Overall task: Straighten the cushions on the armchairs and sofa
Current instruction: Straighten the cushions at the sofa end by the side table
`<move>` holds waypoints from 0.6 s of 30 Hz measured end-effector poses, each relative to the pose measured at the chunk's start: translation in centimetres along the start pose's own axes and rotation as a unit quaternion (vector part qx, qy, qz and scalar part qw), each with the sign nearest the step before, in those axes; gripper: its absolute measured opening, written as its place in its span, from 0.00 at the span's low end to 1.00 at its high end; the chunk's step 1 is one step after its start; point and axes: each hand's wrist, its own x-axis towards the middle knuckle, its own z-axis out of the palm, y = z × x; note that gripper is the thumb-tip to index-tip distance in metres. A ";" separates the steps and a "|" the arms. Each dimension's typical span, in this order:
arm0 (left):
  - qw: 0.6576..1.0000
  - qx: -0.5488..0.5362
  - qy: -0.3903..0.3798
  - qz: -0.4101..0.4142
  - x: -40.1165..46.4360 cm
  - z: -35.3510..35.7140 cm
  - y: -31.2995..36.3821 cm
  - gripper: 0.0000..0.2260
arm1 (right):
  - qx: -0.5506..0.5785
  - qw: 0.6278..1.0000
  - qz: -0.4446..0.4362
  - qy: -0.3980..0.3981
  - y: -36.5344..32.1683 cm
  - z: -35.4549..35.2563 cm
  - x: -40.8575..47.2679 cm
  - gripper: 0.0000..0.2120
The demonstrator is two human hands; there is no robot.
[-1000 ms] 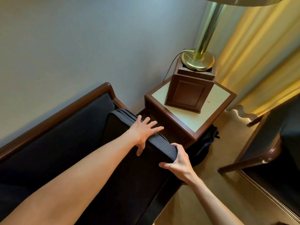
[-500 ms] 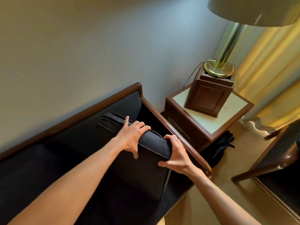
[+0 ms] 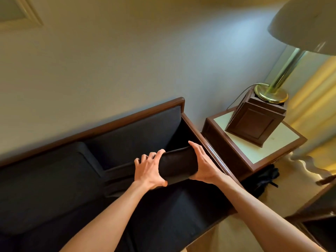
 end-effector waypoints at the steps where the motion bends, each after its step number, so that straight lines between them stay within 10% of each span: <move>1: 1.000 0.008 -0.003 0.003 0.4 -0.3 0.3 0.51 | -0.017 1.000 0.004 0.003 -0.1 -0.4 0.0 0.55; 6: 1.000 0.012 0.012 0.014 1.4 -3.2 0.2 0.48 | -0.069 0.997 -0.018 0.014 -1.9 -3.7 1.4 0.45; 18: 0.973 -0.208 -0.038 -0.090 -2.7 -3.0 -6.8 0.53 | 0.015 0.993 -0.044 -0.107 -4.9 1.2 5.8 0.57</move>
